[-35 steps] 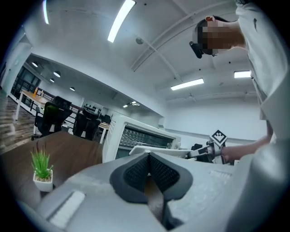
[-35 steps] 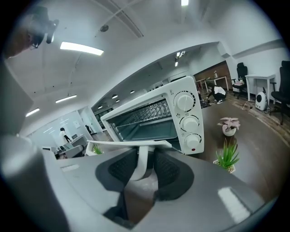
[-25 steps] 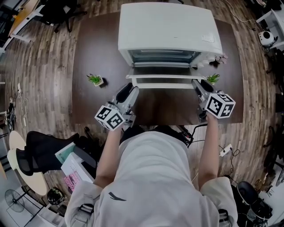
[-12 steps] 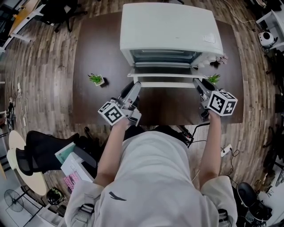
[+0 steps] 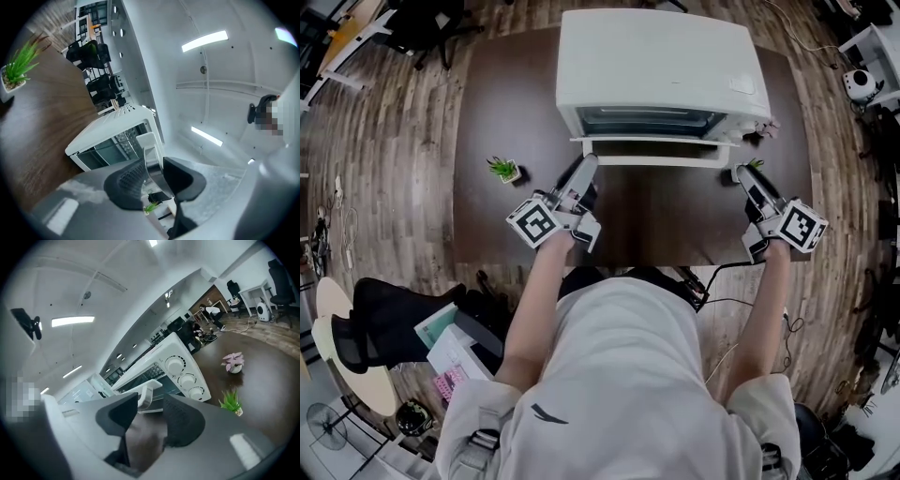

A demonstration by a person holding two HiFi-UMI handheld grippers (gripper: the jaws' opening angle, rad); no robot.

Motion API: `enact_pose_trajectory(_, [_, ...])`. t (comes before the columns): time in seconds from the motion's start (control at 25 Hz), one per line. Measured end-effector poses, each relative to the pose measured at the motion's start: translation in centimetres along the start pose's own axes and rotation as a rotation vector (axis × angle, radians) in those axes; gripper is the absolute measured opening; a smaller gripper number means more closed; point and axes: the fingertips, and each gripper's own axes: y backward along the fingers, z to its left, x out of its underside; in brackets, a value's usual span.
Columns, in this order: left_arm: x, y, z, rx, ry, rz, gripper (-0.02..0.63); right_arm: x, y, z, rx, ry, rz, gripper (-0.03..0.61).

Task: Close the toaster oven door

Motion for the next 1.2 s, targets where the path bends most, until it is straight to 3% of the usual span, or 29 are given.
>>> enact_pose_trajectory(0.12, [-1.0, -1.1, 0.0, 0.022, 0.042, -0.03, 0.13, 0.2, 1.8, 0.5, 0.016, 0.029, -0.089, 0.154])
enact_pose_trajectory(0.28, [-2.6, -2.8, 0.4, 0.035, 0.087, -0.067, 0.132, 0.8, 2.5, 3.2, -0.051, 0.067, -0.2, 0.126])
enact_pose_trajectory(0.52, [-4.0, -4.4, 1.2, 0.042, 0.136, -0.071, 0.141, 3.6, 1.3, 6.2, -0.091, 0.163, -0.173, 0.126])
enact_pose_trajectory(0.84, [-3.9, -3.6, 0.5, 0.077, 0.156, -0.109, 0.14, 4.5, 0.0, 8.5, -0.082, 0.302, -0.151, 0.126])
enact_pose_trajectory(0.92, [-4.2, -2.2, -0.2, 0.079, 0.09, -0.141, 0.139, 4.6, -0.1, 9.0, -0.064, 0.367, -0.158, 0.126])
enact_pose_trajectory(1.0, [-4.5, -0.2, -1.4, 0.063, -0.062, -0.171, 0.133, 4.5, 0.1, 9.3, -0.032, 0.443, -0.183, 0.126])
enact_pose_trajectory(1.2, [-2.6, 6.6, -6.0, -0.077, -0.723, -0.145, 0.046, 5.2, 0.9, 9.0, 0.114, 0.655, -0.252, 0.1])
